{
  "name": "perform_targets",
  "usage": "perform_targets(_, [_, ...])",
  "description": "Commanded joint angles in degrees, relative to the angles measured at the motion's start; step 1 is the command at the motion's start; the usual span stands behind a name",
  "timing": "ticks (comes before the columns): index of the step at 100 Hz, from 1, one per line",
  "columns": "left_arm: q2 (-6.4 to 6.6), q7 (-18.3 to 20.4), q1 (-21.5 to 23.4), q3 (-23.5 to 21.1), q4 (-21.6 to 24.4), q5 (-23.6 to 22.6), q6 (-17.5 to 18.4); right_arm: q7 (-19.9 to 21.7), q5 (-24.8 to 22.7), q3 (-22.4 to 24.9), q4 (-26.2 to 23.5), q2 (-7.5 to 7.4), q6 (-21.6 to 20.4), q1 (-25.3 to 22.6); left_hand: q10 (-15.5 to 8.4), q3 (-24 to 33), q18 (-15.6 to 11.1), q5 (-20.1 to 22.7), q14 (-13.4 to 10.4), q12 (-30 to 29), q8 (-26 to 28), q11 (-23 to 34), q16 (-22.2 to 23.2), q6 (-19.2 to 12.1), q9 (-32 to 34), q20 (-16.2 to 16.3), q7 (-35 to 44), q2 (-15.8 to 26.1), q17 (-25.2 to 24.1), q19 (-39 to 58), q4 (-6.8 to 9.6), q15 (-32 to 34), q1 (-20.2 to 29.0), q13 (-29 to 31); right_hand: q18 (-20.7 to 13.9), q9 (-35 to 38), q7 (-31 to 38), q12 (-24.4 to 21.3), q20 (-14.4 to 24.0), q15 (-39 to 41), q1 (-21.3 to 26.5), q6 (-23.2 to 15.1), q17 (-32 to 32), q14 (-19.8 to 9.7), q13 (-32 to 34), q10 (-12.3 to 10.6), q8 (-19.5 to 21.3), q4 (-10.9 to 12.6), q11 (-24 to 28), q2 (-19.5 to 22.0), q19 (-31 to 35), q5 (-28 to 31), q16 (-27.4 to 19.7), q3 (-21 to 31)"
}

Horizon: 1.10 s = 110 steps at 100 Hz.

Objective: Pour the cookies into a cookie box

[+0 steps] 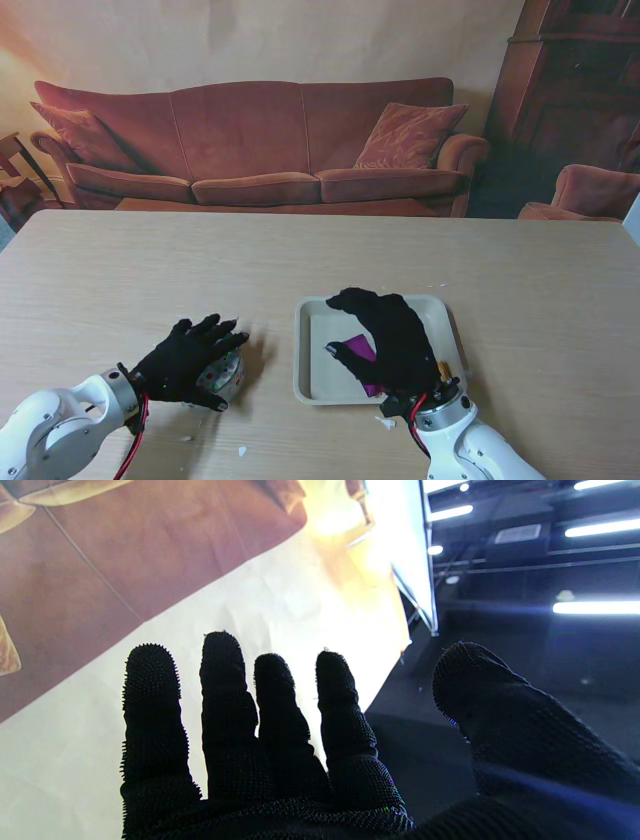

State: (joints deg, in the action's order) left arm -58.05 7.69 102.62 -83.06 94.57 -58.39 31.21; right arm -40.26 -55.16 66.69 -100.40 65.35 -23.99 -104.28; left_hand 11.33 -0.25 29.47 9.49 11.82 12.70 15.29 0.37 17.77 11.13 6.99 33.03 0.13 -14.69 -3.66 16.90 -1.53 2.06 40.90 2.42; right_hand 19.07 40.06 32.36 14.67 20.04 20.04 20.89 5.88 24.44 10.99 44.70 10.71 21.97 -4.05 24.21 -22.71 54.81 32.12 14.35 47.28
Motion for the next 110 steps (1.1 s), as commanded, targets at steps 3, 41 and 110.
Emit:
perform_targets(3, [0.16,1.55,-0.17,0.49,-0.65,-0.22,-0.18,0.93,0.19,-0.12,-0.36,0.31,0.26,-0.39,0.52,0.49,0.62,-1.84,-0.44,-0.74,-1.23,-0.71,2.17,-0.32,-1.57,0.84,-1.25,-1.65,2.20,3.46,1.42,0.68,0.65,-1.31,-0.05,-1.02,2.07,0.22,0.61,-1.49,0.29,0.45,-0.29,-0.76,0.25,-0.32,-0.23,2.40,0.58,1.52,0.76,-1.40,0.03,0.69])
perform_targets(41, [0.26,1.08,-0.94,1.15,-1.87,-0.65,0.37,0.91,0.00,-0.41,-0.02,0.25,0.31,-0.09,1.71,11.08,-2.20,-1.89,0.46,5.61,2.03,1.03,12.56,2.27,-1.33,9.60,-0.44,-5.40,6.63,27.03,2.27,9.34,4.60,3.41,-0.13,-0.93,2.19,0.24,0.58,-1.40,0.42,0.41,-0.21,-0.79,0.40,-0.37,-0.22,2.43,0.63,1.58,0.85,-0.92,0.03,0.99])
perform_targets(110, [-0.11,-0.75,-1.18,0.33,-1.46,0.35,1.65,1.34,0.26,-0.62,0.30,0.25,0.37,0.18,2.22,36.01,-4.99,-1.61,1.09,9.39,6.68,1.86,17.01,5.66,-0.07,11.20,0.85,-10.34,9.39,33.96,4.35,14.67,0.81,6.27,-0.17,-0.73,2.14,0.20,0.49,-1.36,0.37,0.33,-0.25,-0.82,0.48,-0.43,-0.22,2.45,0.54,1.98,0.91,-0.52,0.00,0.73])
